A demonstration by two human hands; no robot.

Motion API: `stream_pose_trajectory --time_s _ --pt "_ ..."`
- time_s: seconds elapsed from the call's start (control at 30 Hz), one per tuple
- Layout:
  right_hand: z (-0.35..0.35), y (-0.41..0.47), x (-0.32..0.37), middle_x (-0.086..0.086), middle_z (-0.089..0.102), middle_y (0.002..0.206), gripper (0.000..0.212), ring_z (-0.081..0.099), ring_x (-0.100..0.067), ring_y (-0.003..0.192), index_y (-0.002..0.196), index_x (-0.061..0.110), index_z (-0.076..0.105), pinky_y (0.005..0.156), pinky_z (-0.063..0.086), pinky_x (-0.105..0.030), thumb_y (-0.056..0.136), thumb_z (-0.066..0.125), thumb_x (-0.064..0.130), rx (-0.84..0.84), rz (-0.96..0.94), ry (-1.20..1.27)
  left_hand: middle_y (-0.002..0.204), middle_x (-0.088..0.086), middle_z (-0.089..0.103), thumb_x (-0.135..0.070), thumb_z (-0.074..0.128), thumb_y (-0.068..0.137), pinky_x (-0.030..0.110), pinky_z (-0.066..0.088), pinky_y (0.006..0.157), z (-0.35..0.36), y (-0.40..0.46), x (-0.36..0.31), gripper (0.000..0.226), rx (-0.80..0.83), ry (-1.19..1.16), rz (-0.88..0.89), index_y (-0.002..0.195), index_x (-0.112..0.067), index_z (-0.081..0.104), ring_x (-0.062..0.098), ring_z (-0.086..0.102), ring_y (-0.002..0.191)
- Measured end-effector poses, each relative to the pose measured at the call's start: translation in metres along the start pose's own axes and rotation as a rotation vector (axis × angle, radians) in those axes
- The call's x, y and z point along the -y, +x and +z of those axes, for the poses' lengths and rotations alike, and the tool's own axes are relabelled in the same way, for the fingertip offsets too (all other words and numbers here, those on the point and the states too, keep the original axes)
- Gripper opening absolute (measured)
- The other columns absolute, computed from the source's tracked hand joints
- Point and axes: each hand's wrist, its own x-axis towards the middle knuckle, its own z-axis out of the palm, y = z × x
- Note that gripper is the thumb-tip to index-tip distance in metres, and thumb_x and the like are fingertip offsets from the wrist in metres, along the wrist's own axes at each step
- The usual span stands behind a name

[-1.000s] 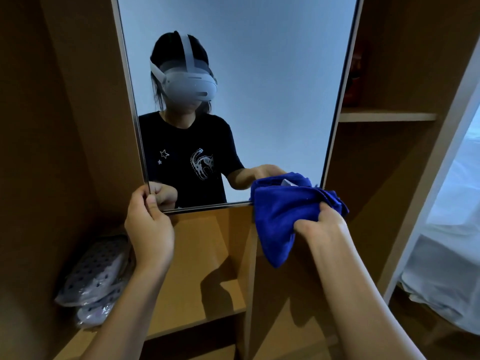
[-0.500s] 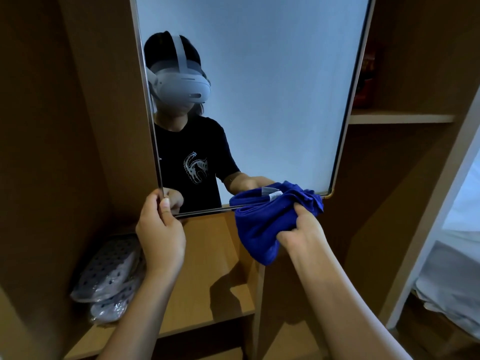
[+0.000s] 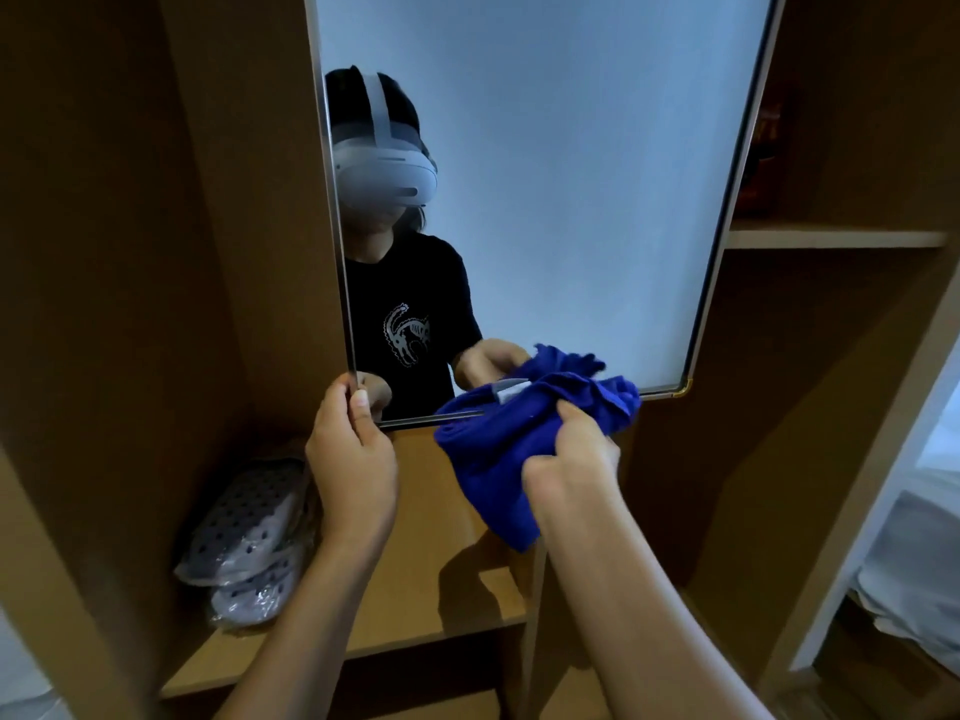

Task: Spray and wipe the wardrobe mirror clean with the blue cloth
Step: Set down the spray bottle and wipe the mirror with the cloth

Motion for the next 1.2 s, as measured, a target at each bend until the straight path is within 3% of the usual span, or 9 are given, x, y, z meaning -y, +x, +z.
stream_pose_trajectory --time_s 0.2,0.33,0.47,0.63,0.73,0.83,0.93,1.0,1.2 --pt "0.009 -0.035 -0.040 -0.012 0.057 0.124 0.046 0.059 -0.034 0.109 0.132 0.018 0.041 0.096 0.048 -0.054 0.092 0.063 0.013 0.134 0.042 -0.222 0.125 -0.001 0.060 -0.039 0.032 0.099 0.042 0.044 0.103 -0.008 0.002 0.009 0.043 0.103 -0.089 -0.016 0.130 -0.017 0.053 0.012 0.055 0.116" --pt "0.003 -0.046 -0.045 0.000 0.055 0.110 0.028 0.056 -0.027 0.109 0.109 0.026 0.044 0.101 0.045 -0.053 0.093 0.064 0.016 0.209 0.000 -0.342 0.137 -0.010 0.045 -0.054 0.046 0.094 0.030 0.041 0.101 -0.025 -0.004 0.009 0.040 0.245 -0.162 -0.082 0.133 -0.043 0.045 -0.008 0.045 0.114" --pt "0.005 -0.058 -0.045 -0.001 0.056 0.120 0.025 0.060 -0.025 0.105 0.101 0.029 0.050 0.096 0.049 -0.052 0.089 0.067 0.015 0.298 -0.055 -0.443 0.130 -0.013 0.046 -0.061 0.058 0.073 0.020 0.042 0.077 -0.051 -0.016 -0.004 0.087 0.395 -0.296 -0.310 0.147 -0.030 0.024 -0.007 0.050 0.097" --pt "0.028 -0.089 -0.044 -0.008 0.066 0.107 0.031 0.067 -0.025 0.095 0.113 0.019 0.054 0.083 0.057 -0.043 0.088 0.065 0.004 0.468 0.000 -0.425 0.104 -0.003 0.071 -0.057 0.082 0.061 0.041 0.054 0.087 -0.079 -0.008 -0.018 0.060 0.516 -0.335 -0.332 0.110 -0.026 0.064 0.018 0.067 0.097" --pt "0.051 -0.106 -0.039 -0.013 0.069 0.107 0.032 0.068 -0.027 0.098 0.114 0.012 0.058 0.086 0.056 -0.041 0.085 0.067 0.002 0.629 -0.014 -0.438 0.088 0.006 0.075 -0.038 0.075 0.071 0.037 0.053 0.077 -0.099 0.004 -0.037 0.028 0.434 -0.470 -0.279 0.087 -0.014 0.071 0.023 0.071 0.086" --pt "0.062 -0.107 -0.018 -0.006 0.067 0.113 0.034 0.065 -0.013 0.097 0.118 0.012 0.062 0.069 0.051 -0.018 0.085 0.067 0.004 0.730 -0.190 -0.569 0.087 -0.005 0.075 -0.022 0.065 0.082 0.022 0.054 0.064 -0.116 0.021 -0.051 0.009 0.256 -0.617 -0.208 0.091 -0.022 0.068 0.009 0.071 0.080" --pt "0.063 -0.097 0.024 0.001 0.067 0.105 0.025 0.062 0.000 0.084 0.109 0.011 0.061 0.057 0.042 -0.005 0.087 0.063 -0.001 0.671 -0.541 -0.592 0.097 -0.010 0.073 -0.023 0.064 0.088 0.024 0.052 0.070 -0.128 0.046 -0.059 0.014 0.062 -0.713 -0.164 0.099 -0.031 0.065 0.008 0.070 0.090" --pt "0.060 -0.087 0.057 0.009 0.064 0.100 0.023 0.060 0.011 0.075 0.110 0.009 0.059 0.062 0.043 -0.006 0.090 0.058 -0.004 0.612 -0.725 -0.593 0.098 -0.012 0.070 -0.024 0.062 0.091 0.022 0.050 0.071 -0.130 0.060 -0.068 0.013 -0.024 -0.715 -0.112 0.101 -0.033 0.063 0.005 0.068 0.091" --pt "0.038 -0.042 0.135 0.011 0.062 0.117 0.025 0.059 -0.003 0.103 0.114 0.024 0.060 0.089 0.048 -0.022 0.093 0.059 0.011 0.369 -1.041 -0.650 0.099 -0.023 0.045 -0.024 0.066 0.089 0.017 0.038 0.086 -0.117 0.071 -0.098 0.034 0.041 -0.320 0.191 0.083 -0.052 0.047 -0.025 0.047 0.082"
